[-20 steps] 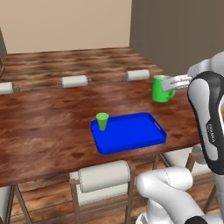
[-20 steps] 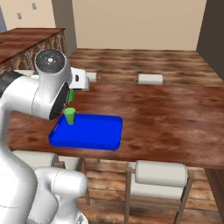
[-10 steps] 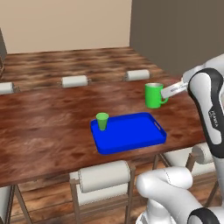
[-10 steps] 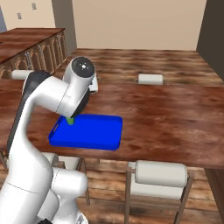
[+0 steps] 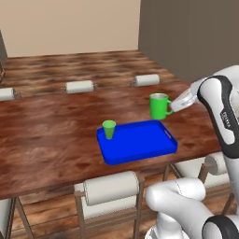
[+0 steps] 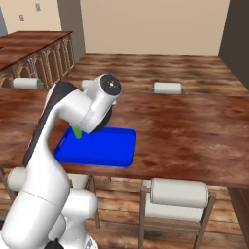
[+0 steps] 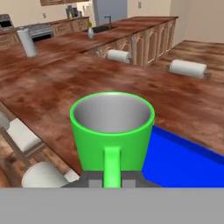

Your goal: There is a tray on the dining counter. Grab the cup, mug, and pitcher and place them on the tray. The pitcher may be placed next to the tray if it cannot fit the tray.

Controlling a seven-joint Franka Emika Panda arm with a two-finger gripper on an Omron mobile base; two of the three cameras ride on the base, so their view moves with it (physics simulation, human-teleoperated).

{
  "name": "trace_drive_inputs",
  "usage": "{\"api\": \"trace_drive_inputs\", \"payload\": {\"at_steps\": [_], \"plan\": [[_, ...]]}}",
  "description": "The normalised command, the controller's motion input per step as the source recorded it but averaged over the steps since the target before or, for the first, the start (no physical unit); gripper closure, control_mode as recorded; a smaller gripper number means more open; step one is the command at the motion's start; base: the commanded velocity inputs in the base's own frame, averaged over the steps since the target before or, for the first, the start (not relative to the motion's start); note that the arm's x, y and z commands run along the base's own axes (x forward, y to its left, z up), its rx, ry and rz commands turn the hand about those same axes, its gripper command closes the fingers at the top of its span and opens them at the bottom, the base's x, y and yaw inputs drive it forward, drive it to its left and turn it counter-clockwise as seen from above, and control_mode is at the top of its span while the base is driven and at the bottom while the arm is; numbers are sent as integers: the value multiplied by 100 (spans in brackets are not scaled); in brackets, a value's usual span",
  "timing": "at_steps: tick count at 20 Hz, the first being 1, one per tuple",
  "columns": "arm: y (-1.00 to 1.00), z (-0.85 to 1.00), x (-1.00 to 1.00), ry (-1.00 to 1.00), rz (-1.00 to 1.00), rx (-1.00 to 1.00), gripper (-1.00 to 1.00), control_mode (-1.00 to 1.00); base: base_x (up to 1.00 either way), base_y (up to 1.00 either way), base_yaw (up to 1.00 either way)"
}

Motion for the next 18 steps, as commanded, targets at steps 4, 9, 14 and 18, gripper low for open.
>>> {"api": "trace_drive_inputs", "payload": {"at_steps": [4, 9, 14, 18], "plan": [[3, -51, 24, -1, 11, 0, 100, -100, 0, 0, 0], [7, -65, 25, 0, 10, 0, 100, -100, 0, 0, 0], [8, -51, 19, -1, 9, 0, 100, -100, 0, 0, 0], [5, -29, 18, -8, 8, 0, 100, -100, 0, 0, 0]]}}
